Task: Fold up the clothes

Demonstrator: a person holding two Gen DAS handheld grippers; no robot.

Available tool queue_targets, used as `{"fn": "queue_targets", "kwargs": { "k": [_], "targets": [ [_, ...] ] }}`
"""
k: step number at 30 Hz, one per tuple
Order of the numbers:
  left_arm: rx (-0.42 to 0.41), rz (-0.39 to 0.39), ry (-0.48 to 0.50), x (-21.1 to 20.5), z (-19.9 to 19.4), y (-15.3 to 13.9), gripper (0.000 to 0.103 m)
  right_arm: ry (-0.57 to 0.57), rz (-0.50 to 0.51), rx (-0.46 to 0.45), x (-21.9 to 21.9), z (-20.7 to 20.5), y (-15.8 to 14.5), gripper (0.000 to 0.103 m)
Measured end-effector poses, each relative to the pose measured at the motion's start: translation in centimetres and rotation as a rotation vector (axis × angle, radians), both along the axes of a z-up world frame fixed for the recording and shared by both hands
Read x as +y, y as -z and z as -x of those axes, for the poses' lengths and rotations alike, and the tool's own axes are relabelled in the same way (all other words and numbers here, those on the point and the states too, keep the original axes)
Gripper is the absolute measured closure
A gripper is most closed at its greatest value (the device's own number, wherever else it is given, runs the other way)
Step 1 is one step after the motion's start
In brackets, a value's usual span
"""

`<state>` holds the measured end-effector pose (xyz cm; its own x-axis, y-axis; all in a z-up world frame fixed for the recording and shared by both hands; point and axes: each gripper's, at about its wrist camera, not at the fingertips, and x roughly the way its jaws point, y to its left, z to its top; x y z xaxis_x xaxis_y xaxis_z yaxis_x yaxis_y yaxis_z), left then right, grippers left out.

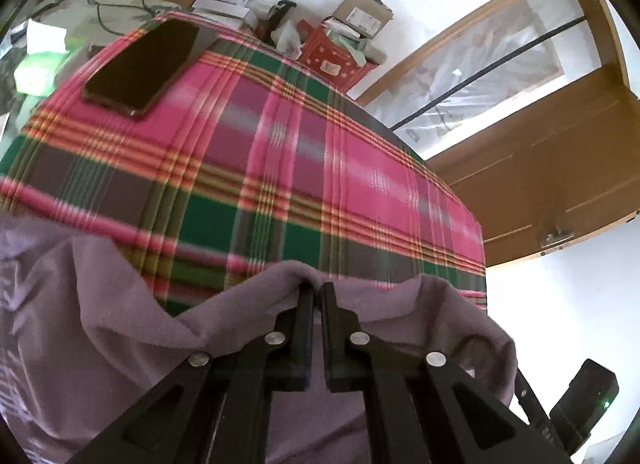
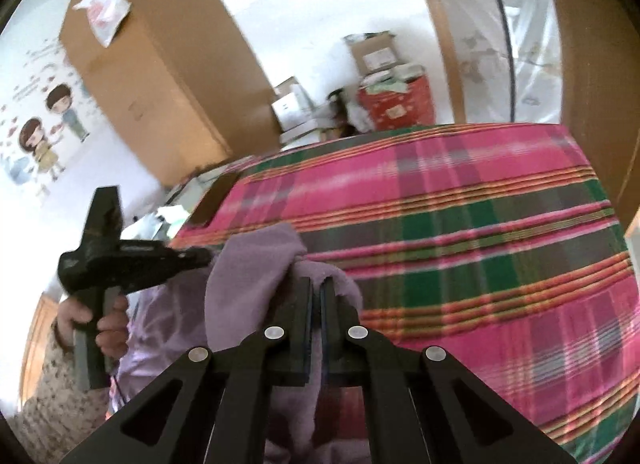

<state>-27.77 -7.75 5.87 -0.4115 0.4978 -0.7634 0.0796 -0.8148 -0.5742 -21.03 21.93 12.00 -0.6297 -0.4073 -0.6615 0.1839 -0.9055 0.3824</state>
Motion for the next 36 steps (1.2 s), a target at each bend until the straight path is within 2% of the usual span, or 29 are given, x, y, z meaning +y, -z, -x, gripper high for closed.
{"fn": "queue_targets", "kwargs": {
  "k": [6,11,14,17,19,20,22,25,30,36],
  "targets": [
    [0.009,-0.015,-0.030,0.3,2.3,0.1,0.099,0.102,-0.040,0.029,2.7,2.4,0.0,0.099],
    [0.036,0.028,-0.047,0.6,3.4,0.1,0.100,0.139,-0.117,0.067,3.2,4.3,0.1,0.099],
    [0.015,0.015,-0.014,1.0,3.7,1.1,0.099,0.140,-0.104,0.029,3.1,5.9,1.3,0.099],
    [0.003,0.022,-0.007,0.8,3.3,1.7,0.099,0.137,-0.173,0.024,2.2,6.4,2.6,0.098],
    [-0.008,0.015,0.008,0.4,2.7,1.8,0.096,0.131,-0.202,0.010,2.0,6.6,3.3,0.093],
    [-0.011,0.013,0.020,0.2,2.3,1.7,0.094,0.128,-0.201,0.000,2.1,6.5,3.5,0.090],
    [-0.002,0.011,0.034,-0.5,0.7,1.2,0.090,0.131,-0.195,-0.016,2.4,6.3,3.7,0.077],
    [0.015,0.008,0.060,-1.4,-1.8,0.4,0.087,0.146,-0.153,-0.005,3.4,4.7,2.9,0.073],
    [0.032,0.000,0.067,-3.4,-7.1,-0.8,0.079,0.146,-0.101,0.027,4.4,1.1,1.2,0.073],
    [0.034,0.028,0.085,-5.9,-14.2,-2.2,0.076,0.095,-0.066,0.078,3.7,-5.3,-0.5,0.073]
  ]
}}
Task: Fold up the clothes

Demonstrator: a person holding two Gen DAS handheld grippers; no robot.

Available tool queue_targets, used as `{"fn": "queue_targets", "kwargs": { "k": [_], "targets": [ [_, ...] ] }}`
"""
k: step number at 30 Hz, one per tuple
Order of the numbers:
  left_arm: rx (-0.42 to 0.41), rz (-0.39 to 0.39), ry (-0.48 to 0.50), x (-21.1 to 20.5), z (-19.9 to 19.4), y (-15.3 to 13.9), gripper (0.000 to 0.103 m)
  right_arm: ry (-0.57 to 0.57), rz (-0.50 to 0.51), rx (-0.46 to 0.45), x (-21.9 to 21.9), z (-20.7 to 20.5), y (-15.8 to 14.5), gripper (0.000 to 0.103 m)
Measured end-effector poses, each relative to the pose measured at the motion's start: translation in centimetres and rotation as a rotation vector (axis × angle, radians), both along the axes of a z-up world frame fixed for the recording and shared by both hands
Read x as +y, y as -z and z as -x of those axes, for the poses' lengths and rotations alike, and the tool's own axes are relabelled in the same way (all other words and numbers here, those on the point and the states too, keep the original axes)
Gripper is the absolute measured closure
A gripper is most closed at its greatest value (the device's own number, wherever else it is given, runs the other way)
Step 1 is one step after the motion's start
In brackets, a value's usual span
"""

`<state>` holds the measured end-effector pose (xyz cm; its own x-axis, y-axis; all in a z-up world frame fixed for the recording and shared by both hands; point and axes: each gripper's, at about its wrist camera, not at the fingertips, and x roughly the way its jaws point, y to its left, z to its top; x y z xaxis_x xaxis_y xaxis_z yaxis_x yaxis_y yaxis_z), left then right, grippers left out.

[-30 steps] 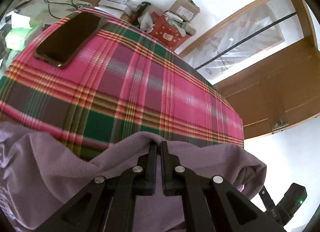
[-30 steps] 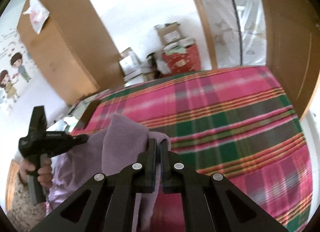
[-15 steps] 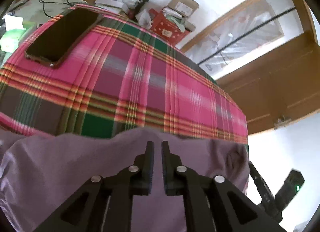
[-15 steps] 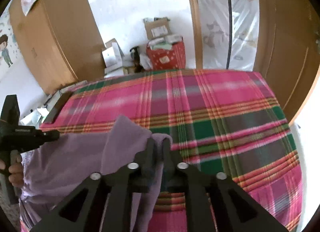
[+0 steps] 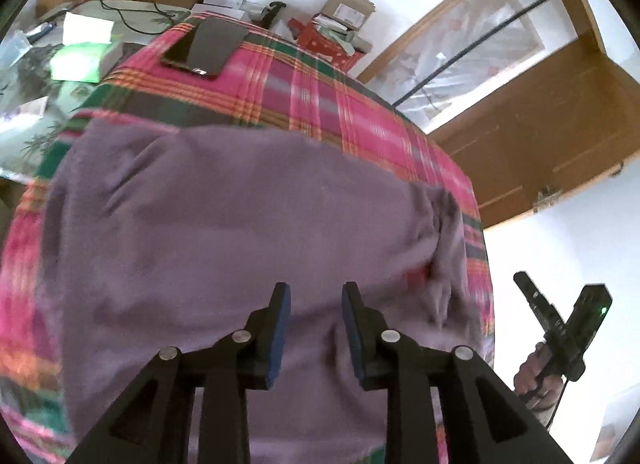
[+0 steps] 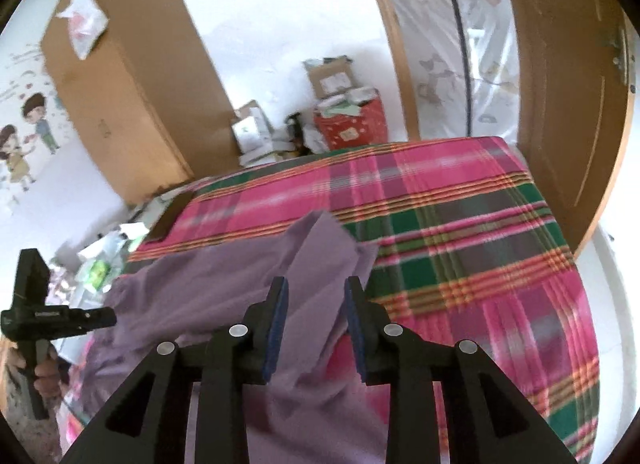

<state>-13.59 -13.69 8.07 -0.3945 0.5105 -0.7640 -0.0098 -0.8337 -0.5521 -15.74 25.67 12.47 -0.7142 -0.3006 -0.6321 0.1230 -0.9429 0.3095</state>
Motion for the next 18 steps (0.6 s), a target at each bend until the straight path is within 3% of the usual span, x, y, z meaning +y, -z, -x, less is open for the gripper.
{"fn": "queue_targets", "kwargs": {
  "k": [10,14,18],
  "targets": [
    [0.016,-0.028,-0.169,-8.4,-11.3,-1.2,0.070,0.028,0.008,0.125,2.3,-11.3,-6.0,0.073],
    [-0.031,-0.011,-0.193,-9.9,-14.7,0.5,0.069,0.050,0.048,0.180,4.1,-16.0,-8.5,0.071],
    [-0.084,-0.059,-0.193,-9.9,-16.5,3.3,0.069,0.049,0.041,0.153,3.8,-18.4,-7.2,0.071]
  ]
}}
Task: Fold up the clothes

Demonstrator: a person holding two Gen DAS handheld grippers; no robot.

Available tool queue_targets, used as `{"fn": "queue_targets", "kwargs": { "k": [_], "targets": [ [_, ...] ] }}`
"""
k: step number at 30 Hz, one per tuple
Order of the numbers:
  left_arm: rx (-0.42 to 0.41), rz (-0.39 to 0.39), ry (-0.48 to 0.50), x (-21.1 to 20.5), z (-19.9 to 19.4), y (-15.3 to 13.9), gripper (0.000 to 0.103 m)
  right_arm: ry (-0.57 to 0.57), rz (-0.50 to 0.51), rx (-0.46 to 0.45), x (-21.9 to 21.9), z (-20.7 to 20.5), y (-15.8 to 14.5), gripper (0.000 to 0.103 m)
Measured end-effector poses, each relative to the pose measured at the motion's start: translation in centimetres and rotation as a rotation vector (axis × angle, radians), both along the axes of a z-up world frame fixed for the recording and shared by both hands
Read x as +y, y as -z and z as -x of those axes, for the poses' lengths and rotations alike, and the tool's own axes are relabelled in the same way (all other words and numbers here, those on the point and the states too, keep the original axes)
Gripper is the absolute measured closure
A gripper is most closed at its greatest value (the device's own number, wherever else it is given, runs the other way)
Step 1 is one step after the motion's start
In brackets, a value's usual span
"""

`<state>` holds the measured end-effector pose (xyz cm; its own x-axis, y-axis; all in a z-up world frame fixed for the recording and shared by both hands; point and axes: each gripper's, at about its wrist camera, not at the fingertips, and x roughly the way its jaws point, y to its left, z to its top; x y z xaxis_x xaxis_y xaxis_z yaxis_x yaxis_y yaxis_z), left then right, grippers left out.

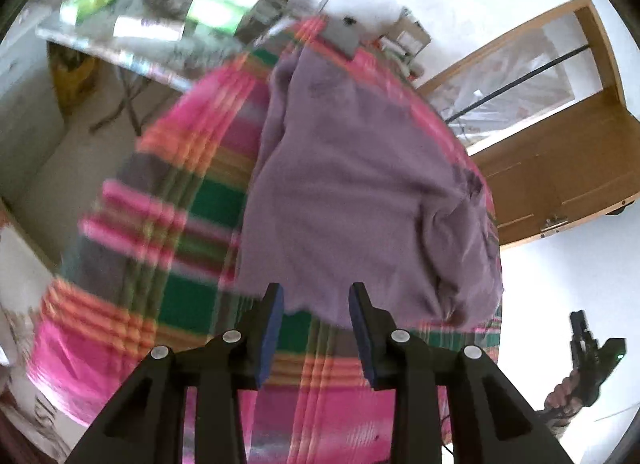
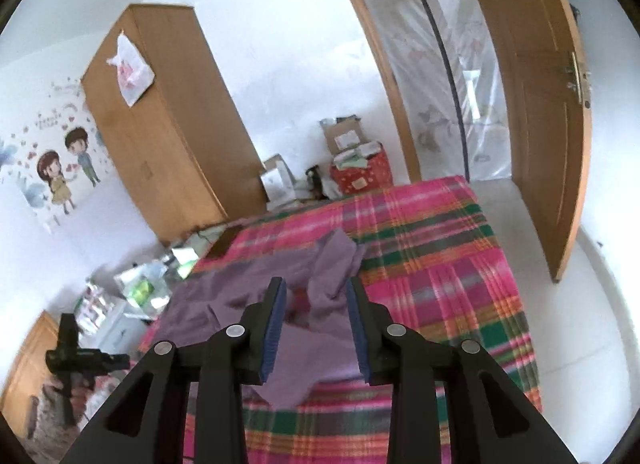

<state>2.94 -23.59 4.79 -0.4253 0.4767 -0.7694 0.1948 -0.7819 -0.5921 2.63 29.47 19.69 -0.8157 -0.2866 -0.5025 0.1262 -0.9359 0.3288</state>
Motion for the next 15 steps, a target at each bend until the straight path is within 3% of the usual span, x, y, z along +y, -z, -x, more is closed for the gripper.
{"fn": "queue_targets", "kwargs": {
  "k": [8,15],
  "targets": [
    [-0.007,-0.204,-0.067,0.7,-1.0,3.6,0.066,-0.146,0.030,-0.175,-5.4,-0.6,9.4,0.071],
    [-0.024,-0.278,-0.136,1.0,-0.4,5.6,0.063,-0.338,-0.010,-0.194,-14.1,1.4,13.1,0.071]
  ]
}}
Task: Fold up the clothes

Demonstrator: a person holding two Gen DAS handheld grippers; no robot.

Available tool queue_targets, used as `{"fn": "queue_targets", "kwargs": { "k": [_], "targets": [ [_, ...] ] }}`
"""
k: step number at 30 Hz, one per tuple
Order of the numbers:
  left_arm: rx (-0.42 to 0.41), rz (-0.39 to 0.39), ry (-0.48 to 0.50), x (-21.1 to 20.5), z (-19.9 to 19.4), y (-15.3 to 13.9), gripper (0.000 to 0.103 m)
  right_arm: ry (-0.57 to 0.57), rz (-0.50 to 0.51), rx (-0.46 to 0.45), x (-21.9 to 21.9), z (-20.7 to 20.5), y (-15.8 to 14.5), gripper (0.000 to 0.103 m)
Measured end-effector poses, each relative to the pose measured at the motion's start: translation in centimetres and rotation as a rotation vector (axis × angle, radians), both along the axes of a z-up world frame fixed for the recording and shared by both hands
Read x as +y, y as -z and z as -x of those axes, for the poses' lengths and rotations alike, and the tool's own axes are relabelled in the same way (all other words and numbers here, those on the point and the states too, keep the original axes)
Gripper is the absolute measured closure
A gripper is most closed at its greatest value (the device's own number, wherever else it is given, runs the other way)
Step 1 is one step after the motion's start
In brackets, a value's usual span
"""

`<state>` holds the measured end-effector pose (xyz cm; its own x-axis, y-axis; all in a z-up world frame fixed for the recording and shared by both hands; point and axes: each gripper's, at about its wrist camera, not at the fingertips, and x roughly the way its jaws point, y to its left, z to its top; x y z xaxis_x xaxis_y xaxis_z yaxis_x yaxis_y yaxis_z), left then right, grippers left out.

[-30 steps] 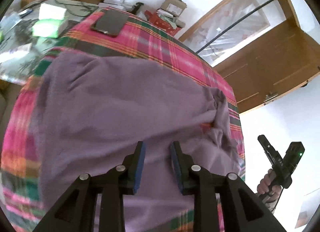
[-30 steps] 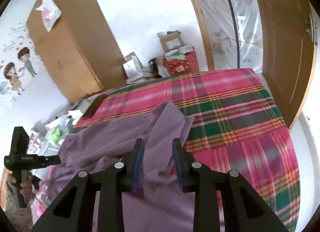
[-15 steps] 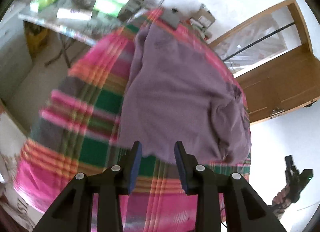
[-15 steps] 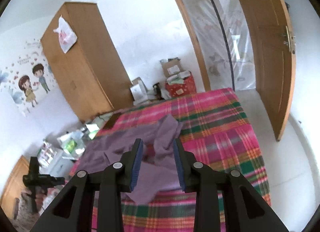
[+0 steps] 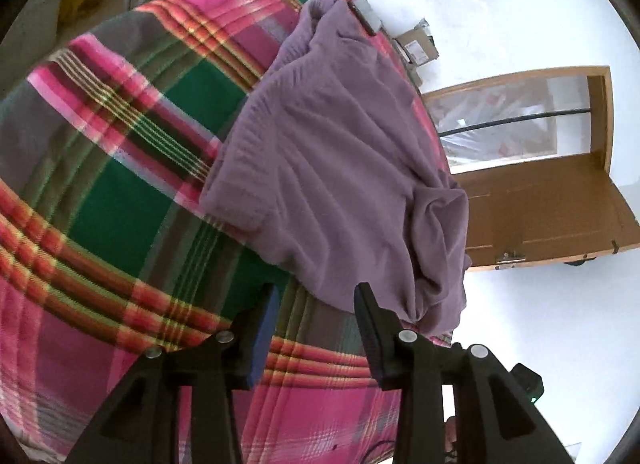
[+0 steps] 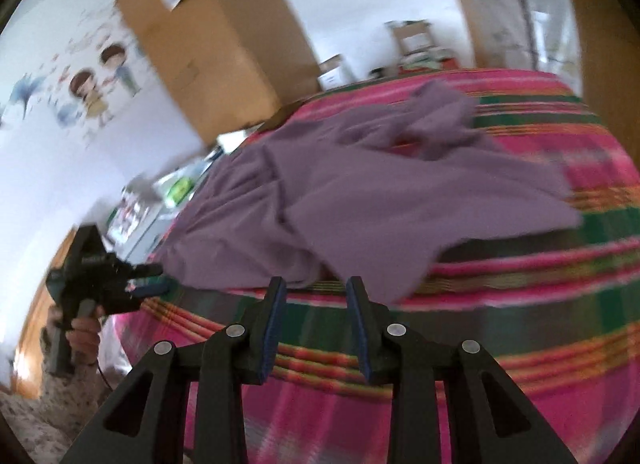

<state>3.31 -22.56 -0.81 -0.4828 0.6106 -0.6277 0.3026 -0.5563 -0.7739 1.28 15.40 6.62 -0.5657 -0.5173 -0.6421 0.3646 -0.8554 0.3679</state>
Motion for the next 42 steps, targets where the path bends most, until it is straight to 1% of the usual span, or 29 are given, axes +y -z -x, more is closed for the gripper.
{"fn": "queue_targets", "kwargs": {
  "k": [3,6,8,12,15,17,20,21,22,24,27,29,30,31,32,33,36,37,38,42],
  "targets": [
    [0.016,-0.014,-0.053,-0.5,0.4,0.3,0.063,-0.032,-0.080,0.043,-3.1,0.8,0.5,0.071],
    [0.017,-0.048,-0.092,-0.8,0.5,0.7,0.063,-0.050,-0.136,0.098,-5.3,1.8,0.7,0.071],
    [0.014,-0.052,-0.093,-0.7,0.8,0.7,0.063,-0.050,-0.185,0.116,-6.3,2.5,0.9,0.070],
    [0.020,-0.037,-0.104,-0.3,1.2,0.5,0.063,-0.062,-0.208,0.125,-7.3,4.0,1.1,0.070],
    [0.036,-0.005,-0.092,0.5,1.8,0.3,0.063,-0.061,-0.232,0.118,-8.0,5.1,1.4,0.070],
    [0.038,-0.001,-0.096,0.7,2.0,0.3,0.064,-0.065,-0.234,0.116,-8.4,5.5,1.5,0.070],
    [0.026,-0.049,-0.133,0.2,1.9,0.7,0.066,-0.064,-0.233,0.115,-8.5,5.6,1.5,0.071],
    [0.023,-0.056,-0.136,0.0,1.8,0.8,0.067,-0.062,-0.235,0.095,-8.6,5.7,1.7,0.075],
    [0.020,-0.058,-0.137,-0.1,1.8,0.8,0.068,-0.065,-0.226,0.077,-8.5,5.8,1.9,0.076],
    [0.020,-0.053,-0.143,-0.1,1.7,0.9,0.070,-0.077,-0.200,0.062,-8.5,5.7,2.0,0.076],
    [0.026,-0.029,-0.143,0.2,1.7,0.7,0.072,-0.061,-0.239,0.076,-8.6,5.7,2.2,0.076],
    [0.029,-0.014,-0.137,0.3,1.8,0.6,0.073,-0.061,-0.265,0.085,-9.0,5.6,2.2,0.081],
    [0.028,-0.011,-0.139,0.3,1.9,0.6,0.074,-0.060,-0.279,0.090,-9.2,5.5,2.1,0.090],
    [0.028,-0.005,-0.138,0.3,1.9,0.6,0.075,-0.061,-0.287,0.093,-9.3,5.4,2.1,0.092],
    [0.026,0.000,-0.142,0.2,1.8,0.7,0.080,-0.062,-0.289,0.093,-9.4,5.3,2.1,0.093],
    [0.029,0.004,-0.144,0.2,1.8,0.7,0.082,-0.063,-0.290,0.092,-9.4,5.2,2.1,0.096],
    [0.035,0.002,-0.150,0.0,1.5,1.0,0.088,-0.057,-0.279,0.091,-9.3,5.0,2.3,0.099],
    [0.035,0.004,-0.152,-0.1,1.4,1.1,0.088,-0.052,-0.276,0.095,-9.2,4.8,2.3,0.100],
    [0.035,0.005,-0.153,-0.1,1.4,1.2,0.091,-0.048,-0.273,0.101,-9.1,4.7,2.3,0.100],
    [0.056,0.022,-0.156,-0.3,1.0,0.9,0.092,-0.050,-0.242,0.114,-8.6,3.9,1.8,0.100]
  ]
}}
